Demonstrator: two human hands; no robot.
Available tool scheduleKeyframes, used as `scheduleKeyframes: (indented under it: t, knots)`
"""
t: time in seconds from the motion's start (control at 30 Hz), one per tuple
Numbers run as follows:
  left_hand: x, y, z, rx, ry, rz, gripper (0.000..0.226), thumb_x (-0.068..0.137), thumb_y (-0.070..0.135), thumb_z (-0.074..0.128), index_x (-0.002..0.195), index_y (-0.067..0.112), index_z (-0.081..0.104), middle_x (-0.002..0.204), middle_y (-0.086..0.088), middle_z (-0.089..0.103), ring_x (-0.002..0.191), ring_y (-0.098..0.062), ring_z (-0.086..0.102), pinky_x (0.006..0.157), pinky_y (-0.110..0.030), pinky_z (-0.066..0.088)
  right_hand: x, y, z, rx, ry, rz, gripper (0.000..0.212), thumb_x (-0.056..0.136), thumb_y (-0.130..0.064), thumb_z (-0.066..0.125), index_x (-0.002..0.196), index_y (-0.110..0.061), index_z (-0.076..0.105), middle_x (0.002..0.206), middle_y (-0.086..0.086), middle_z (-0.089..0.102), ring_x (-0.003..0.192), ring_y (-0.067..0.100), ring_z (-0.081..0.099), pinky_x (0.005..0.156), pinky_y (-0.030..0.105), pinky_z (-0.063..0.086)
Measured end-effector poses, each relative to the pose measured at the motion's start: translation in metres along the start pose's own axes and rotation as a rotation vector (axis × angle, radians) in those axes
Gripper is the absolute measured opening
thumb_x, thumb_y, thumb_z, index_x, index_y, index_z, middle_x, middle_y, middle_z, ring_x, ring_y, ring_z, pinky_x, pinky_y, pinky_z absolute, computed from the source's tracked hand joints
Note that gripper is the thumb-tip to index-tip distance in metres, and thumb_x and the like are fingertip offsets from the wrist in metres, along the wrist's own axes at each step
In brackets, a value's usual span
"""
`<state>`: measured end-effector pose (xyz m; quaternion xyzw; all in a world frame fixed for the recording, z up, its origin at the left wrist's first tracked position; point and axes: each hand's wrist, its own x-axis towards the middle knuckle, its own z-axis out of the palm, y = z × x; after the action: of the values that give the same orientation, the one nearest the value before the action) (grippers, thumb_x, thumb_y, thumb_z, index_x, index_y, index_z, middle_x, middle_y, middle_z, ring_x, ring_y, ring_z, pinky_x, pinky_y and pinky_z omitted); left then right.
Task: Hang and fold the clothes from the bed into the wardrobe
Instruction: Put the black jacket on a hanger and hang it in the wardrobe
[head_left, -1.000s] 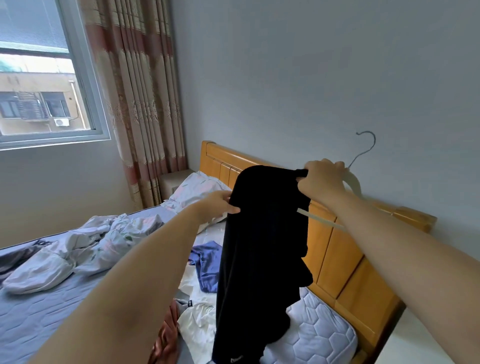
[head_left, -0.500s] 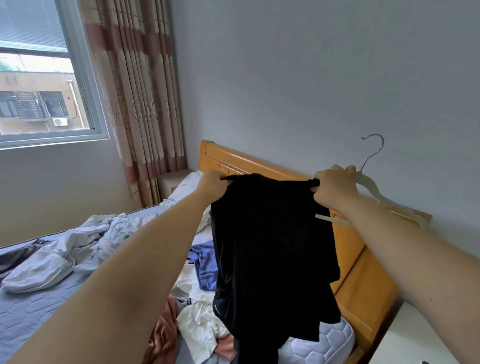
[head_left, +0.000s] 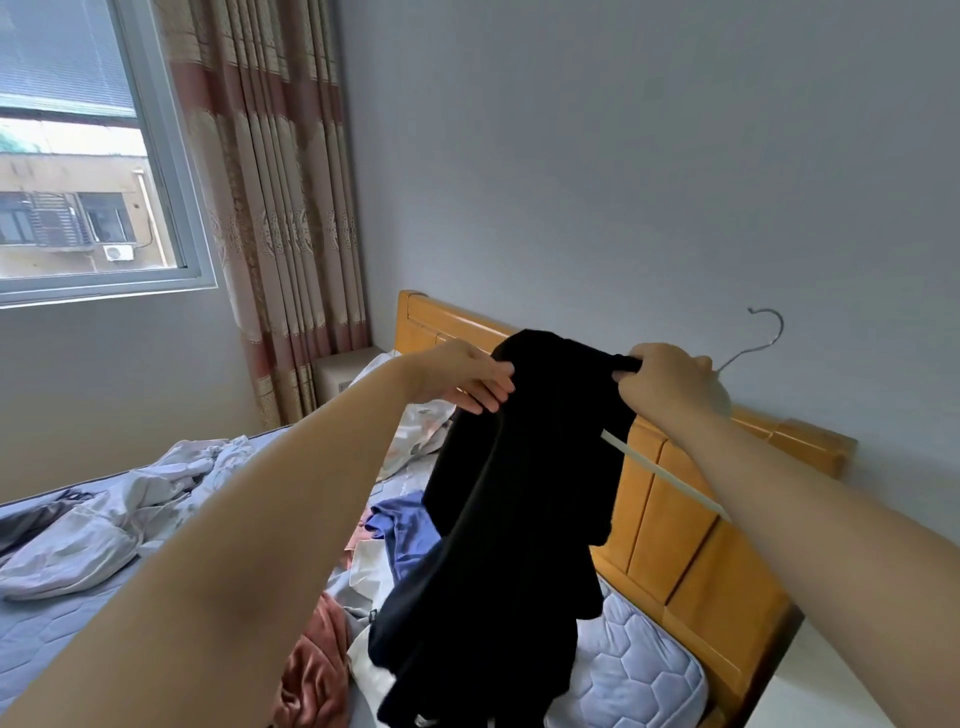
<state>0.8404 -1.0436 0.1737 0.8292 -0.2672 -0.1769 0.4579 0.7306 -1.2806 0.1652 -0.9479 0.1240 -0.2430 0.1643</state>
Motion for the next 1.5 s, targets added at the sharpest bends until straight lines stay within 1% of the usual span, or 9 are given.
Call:
scheduleKeyframes:
  t: [0.1, 0.2, 0.5, 0.67, 0.9, 0.97, 1.17, 1.33, 1.5]
  knots:
    - [0.007, -0.017, -0.005, 0.07, 0.364, 0.033, 0.01, 0.09, 0.013, 0.062, 0.099, 0.009, 0.064, 0.092, -0.006, 0.065, 0.072, -0.011, 0.064, 0.065, -0.024, 0.055, -0.004, -0.005, 0.002, 0.009, 0.025, -0.022, 0.016, 0.096, -0.027, 0.05, 0.094, -0.016, 0.062, 0.077, -0.001, 0.049, 0.086, 0.022, 0.036, 0.088, 0.037, 0.034]
    - [0.011, -0.032, 0.004, 0.254, 0.141, -0.087, 0.04, 0.09, 0.014, 0.062, 0.129, 0.01, 0.053, 0.119, -0.006, 0.059, 0.106, -0.021, 0.057, 0.083, -0.027, 0.046, -0.003, -0.002, 0.007, 0.087, 0.023, 0.005, 0.017, 0.095, -0.03, 0.049, 0.094, -0.019, 0.062, 0.088, 0.004, 0.056, 0.093, 0.027, 0.04, 0.087, 0.038, 0.038]
    - [0.021, -0.026, 0.004, 0.29, 0.514, 0.11, 0.025, 0.098, 0.018, 0.047, 0.106, 0.007, 0.068, 0.097, -0.008, 0.065, 0.089, -0.022, 0.057, 0.08, -0.03, 0.044, 0.004, 0.026, -0.002, -0.083, 0.034, -0.038, 0.012, 0.094, -0.027, 0.052, 0.092, -0.018, 0.061, 0.09, 0.007, 0.053, 0.084, 0.025, 0.033, 0.084, 0.037, 0.032]
    - [0.034, -0.002, 0.011, 0.416, 0.482, 0.207, 0.028, 0.095, 0.002, 0.039, 0.105, -0.001, 0.066, 0.105, -0.017, 0.066, 0.092, -0.024, 0.056, 0.087, -0.034, 0.045, 0.003, 0.04, 0.007, -0.127, -0.089, -0.106, 0.005, 0.093, -0.029, 0.052, 0.09, -0.029, 0.056, 0.085, 0.001, 0.046, 0.098, 0.033, 0.045, 0.091, 0.041, 0.037]
    - [0.042, -0.005, 0.011, 0.585, 0.433, 0.036, 0.032, 0.091, 0.025, 0.059, 0.064, 0.008, 0.06, 0.062, -0.005, 0.054, 0.064, -0.019, 0.05, 0.067, -0.029, 0.042, 0.006, 0.049, 0.014, 0.069, 0.051, -0.098, 0.008, 0.087, -0.033, 0.058, 0.084, -0.038, 0.063, 0.073, -0.014, 0.051, 0.089, 0.029, 0.049, 0.069, 0.033, 0.043]
    - [0.042, -0.009, 0.011, 0.621, 0.42, -0.013, 0.026, 0.089, 0.029, 0.064, 0.074, 0.008, 0.067, 0.07, -0.005, 0.061, 0.066, -0.017, 0.055, 0.069, -0.027, 0.046, 0.007, 0.048, 0.014, 0.12, 0.069, -0.067, 0.007, 0.087, -0.034, 0.058, 0.084, -0.034, 0.064, 0.073, -0.011, 0.057, 0.09, 0.029, 0.053, 0.071, 0.034, 0.047]
    - [0.033, -0.002, 0.013, 0.039, 0.311, 0.157, 0.023, 0.097, 0.038, 0.048, 0.089, 0.027, 0.066, 0.076, 0.013, 0.071, 0.069, -0.002, 0.068, 0.06, -0.017, 0.052, 0.011, 0.044, 0.013, 0.164, 0.065, -0.053, 0.015, 0.093, -0.033, 0.054, 0.093, -0.024, 0.066, 0.086, 0.001, 0.064, 0.094, 0.028, 0.053, 0.075, 0.034, 0.043]
    - [0.039, 0.007, 0.016, 0.409, 0.421, 0.274, 0.044, 0.087, 0.025, 0.065, 0.045, 0.029, 0.053, 0.04, 0.019, 0.046, 0.04, 0.005, 0.043, 0.046, -0.011, 0.031, 0.013, 0.025, 0.008, 0.054, 0.079, -0.103, 0.017, 0.094, -0.028, 0.055, 0.102, -0.019, 0.067, 0.094, 0.007, 0.062, 0.097, 0.029, 0.045, 0.085, 0.038, 0.04]
    - [0.036, 0.008, 0.019, 0.524, 0.431, 0.324, 0.016, 0.087, 0.026, 0.064, 0.083, 0.014, 0.074, 0.064, 0.018, 0.057, 0.057, 0.004, 0.05, 0.059, -0.016, 0.041, 0.02, 0.02, 0.008, -0.074, 0.119, -0.155, 0.015, 0.093, -0.024, 0.056, 0.099, -0.017, 0.068, 0.077, -0.002, 0.047, 0.084, 0.021, 0.034, 0.082, 0.035, 0.03]
